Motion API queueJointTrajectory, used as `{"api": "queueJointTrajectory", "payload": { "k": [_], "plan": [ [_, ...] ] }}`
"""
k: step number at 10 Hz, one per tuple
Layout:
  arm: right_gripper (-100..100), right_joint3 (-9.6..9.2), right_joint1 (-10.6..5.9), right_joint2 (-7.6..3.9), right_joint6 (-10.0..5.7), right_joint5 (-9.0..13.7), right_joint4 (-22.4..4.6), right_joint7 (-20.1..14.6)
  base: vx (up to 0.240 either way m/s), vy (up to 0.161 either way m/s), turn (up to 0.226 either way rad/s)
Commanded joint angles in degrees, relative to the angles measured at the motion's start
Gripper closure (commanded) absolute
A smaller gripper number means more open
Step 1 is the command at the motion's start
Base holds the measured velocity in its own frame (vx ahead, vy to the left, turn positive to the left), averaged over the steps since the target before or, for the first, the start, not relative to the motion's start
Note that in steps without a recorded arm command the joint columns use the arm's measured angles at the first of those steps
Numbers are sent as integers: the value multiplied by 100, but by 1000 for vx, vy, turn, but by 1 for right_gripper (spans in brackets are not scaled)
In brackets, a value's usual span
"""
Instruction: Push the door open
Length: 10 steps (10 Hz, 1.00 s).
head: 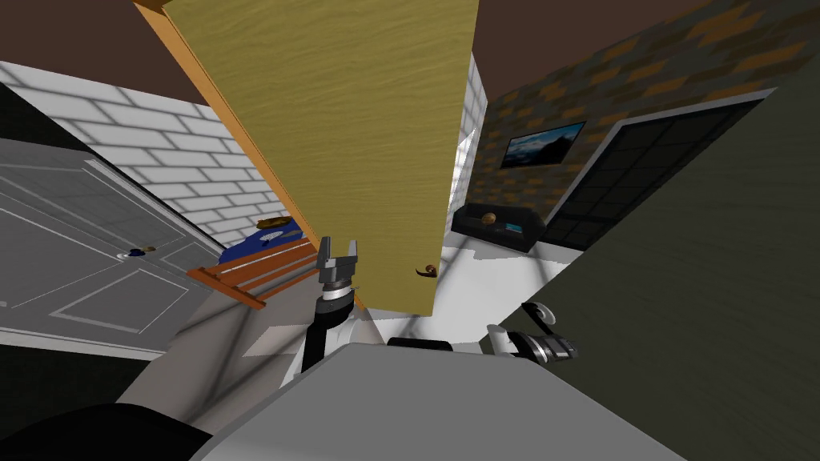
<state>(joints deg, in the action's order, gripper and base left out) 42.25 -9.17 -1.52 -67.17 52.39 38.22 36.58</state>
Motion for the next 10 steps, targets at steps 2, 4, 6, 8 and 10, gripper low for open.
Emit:
{"api": "queueJointTrajectory", "payload": {
  "k": [2, 4, 6, 8, 10],
  "plan": [
    [100, 139, -85, -50, -253, 172, -19, 74, 26, -78, 134],
    [100, 265, -120, -10, -402, 341, -32, 171, 31, -134, 126],
    [100, 385, -153, 35, -545, 502, -44, 263, 48, -128, 123],
    [100, 548, -197, 108, -739, 721, -61, 389, 41, -175, 184],
    [100, 724, -245, 209, -948, 957, -79, 524, 45, -186, 201]
  ]
}}
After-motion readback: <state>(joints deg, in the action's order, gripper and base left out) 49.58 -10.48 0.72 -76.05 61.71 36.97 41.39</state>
